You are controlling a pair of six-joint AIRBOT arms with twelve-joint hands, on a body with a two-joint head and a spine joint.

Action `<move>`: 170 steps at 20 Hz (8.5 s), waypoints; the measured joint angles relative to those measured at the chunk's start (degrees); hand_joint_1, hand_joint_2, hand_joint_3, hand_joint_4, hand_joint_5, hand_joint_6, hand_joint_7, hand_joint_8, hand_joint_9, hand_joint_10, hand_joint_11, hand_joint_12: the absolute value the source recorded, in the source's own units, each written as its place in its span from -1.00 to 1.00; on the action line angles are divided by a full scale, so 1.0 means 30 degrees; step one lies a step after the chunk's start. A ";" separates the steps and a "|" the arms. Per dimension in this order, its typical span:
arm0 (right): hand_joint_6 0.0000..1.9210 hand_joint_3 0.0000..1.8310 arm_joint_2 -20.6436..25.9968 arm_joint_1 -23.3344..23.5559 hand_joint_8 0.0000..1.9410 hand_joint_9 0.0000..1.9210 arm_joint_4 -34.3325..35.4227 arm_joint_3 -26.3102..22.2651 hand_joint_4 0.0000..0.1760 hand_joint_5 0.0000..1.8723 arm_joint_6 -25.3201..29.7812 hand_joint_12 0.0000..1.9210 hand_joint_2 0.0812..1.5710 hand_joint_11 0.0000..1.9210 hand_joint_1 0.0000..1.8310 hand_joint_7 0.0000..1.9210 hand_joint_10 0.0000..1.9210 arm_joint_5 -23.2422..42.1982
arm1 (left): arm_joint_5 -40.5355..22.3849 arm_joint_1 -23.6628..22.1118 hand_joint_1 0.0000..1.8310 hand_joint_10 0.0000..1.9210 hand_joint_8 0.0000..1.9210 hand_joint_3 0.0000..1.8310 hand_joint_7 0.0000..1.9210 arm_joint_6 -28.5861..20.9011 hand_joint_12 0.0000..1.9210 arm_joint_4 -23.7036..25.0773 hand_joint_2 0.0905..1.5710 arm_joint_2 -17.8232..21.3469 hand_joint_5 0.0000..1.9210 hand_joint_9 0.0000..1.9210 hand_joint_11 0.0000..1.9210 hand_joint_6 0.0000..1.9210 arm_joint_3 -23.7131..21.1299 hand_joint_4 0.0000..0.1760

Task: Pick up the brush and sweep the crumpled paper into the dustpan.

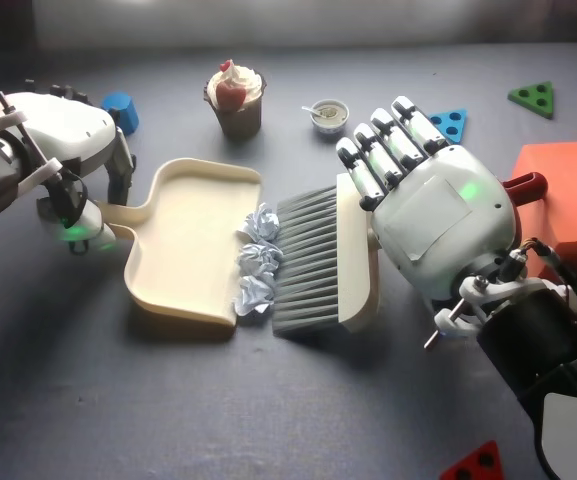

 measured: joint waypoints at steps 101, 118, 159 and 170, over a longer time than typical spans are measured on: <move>1.00 -1.00 -0.0889 0.7060 1.00 0.38 0.3956 0.1384 -0.10 -0.03 -1.1861 1.00 0.54 0.51 0.58 0.22 1.00 0.8480 | -0.0889 0.0437 0.15 -1.00 -1.00 -1.00 -0.56 -0.2069 -0.23 0.2463 0.36 -0.0007 0.06 -0.66 -0.95 -0.05 0.0015 0.37; 1.00 -1.00 -0.3089 0.6725 1.00 0.40 0.1282 0.3002 -0.15 0.00 -0.8349 1.00 0.55 0.53 0.56 0.23 1.00 0.7198 | -0.0852 0.0430 0.15 -1.00 -1.00 -1.00 -0.58 -0.2069 -0.21 0.2463 0.36 -0.0029 0.05 -0.67 -0.96 -0.03 0.0051 0.16; 0.75 -1.00 0.5821 0.4838 1.00 -0.40 0.4575 -0.7890 -1.00 -0.47 -1.1766 1.00 -0.13 -0.36 -0.03 -0.43 1.00 0.5370 | -0.0714 -0.0138 0.03 -1.00 -0.99 -0.99 -0.60 -0.1996 -0.35 0.2317 0.16 0.0277 -0.29 -0.64 -0.88 -1.00 -0.0095 0.53; -1.00 -1.00 0.6834 0.5625 -1.00 -0.86 1.0127 -0.8480 -1.00 -0.93 -1.4010 -0.91 -0.18 -0.86 -0.38 -0.86 -1.00 0.6025 | 0.1107 -0.4058 0.00 -1.00 -0.99 -1.00 -0.57 0.2812 -0.33 -0.0699 0.18 0.1486 -0.24 -0.63 -0.90 -0.99 -0.1450 0.47</move>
